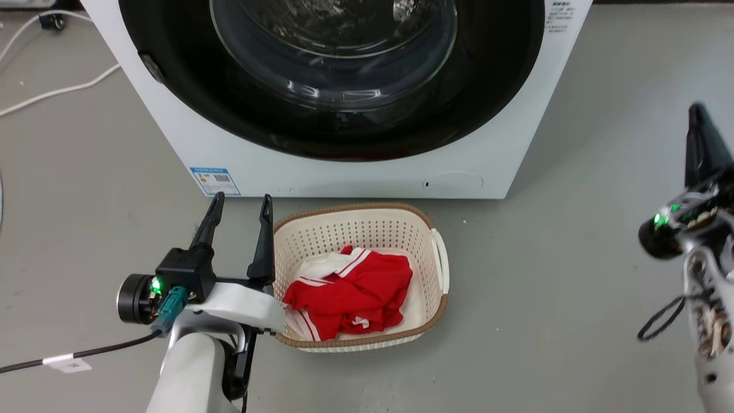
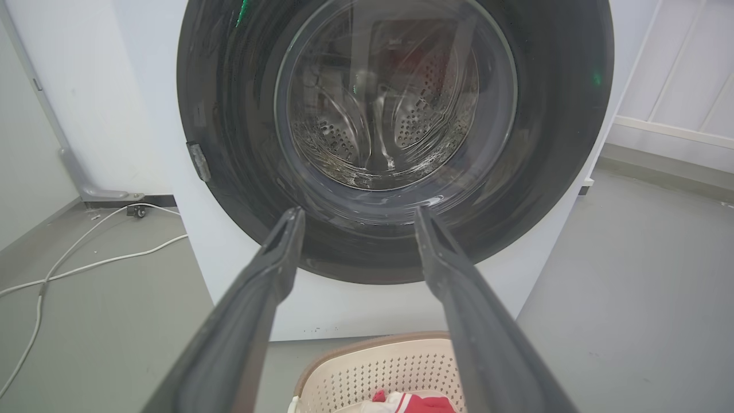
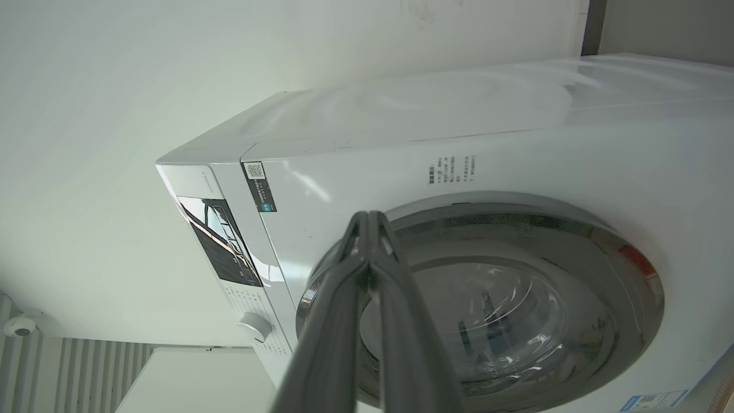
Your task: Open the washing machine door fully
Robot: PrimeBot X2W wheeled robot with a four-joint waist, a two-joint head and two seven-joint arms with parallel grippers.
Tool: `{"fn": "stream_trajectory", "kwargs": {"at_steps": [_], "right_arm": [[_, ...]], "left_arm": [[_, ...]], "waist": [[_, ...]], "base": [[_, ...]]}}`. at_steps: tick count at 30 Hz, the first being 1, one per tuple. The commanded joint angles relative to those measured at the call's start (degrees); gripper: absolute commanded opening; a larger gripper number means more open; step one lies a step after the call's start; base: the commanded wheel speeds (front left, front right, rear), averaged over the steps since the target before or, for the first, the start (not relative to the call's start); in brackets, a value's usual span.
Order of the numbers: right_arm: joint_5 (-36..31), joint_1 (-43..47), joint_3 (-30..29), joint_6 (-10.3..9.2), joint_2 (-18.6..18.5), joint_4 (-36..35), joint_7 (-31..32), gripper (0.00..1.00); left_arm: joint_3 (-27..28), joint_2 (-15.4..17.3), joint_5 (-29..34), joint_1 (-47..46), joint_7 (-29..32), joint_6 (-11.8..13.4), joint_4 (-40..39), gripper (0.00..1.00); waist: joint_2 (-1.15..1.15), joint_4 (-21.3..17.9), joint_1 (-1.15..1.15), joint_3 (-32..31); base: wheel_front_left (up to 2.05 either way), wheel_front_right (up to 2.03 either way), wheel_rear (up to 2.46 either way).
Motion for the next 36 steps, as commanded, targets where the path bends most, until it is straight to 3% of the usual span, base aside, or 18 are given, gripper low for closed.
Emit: {"fn": "stream_trajectory", "kwargs": {"at_steps": [1,9,14,24,36], "right_arm": [[0.6,-3.1,0.6,0.00,-1.3,1.9,1.0,0.00],[1.0,-19.6,6.7,0.00,-8.7,14.6,7.5,0.00],[-0.5,-29.0,11.7,0.00,-10.9,20.4,11.6,0.00],[-5.4,-42.5,21.1,0.00,-10.3,28.1,17.3,0.00],[-9.4,-51.8,26.2,0.00,-8.6,33.5,18.9,0.00]], "left_arm": [[0.0,-0.1,-0.3,-1.0,-0.1,0.4,-0.5,1.00],[-0.6,-0.1,-0.3,-3.3,-0.1,0.9,-3.1,1.00],[-0.7,-0.1,-0.3,-4.8,-0.1,0.7,-4.7,1.00],[-1.3,-0.1,-0.8,-6.8,-0.1,1.0,-7.4,1.00],[-2.6,-0.1,-1.0,-8.8,-0.1,1.6,-9.5,1.00]], "waist": [[0.00,0.1,0.00,1.7],[0.00,0.3,0.00,7.0],[0.00,0.7,0.00,10.0],[0.00,1.9,0.00,14.2],[0.00,3.5,0.00,18.8]], "base": [[0.00,0.00,0.00],[0.00,0.00,0.00],[0.00,0.00,0.00],[0.00,0.00,0.00],[0.00,0.00,0.00]]}}
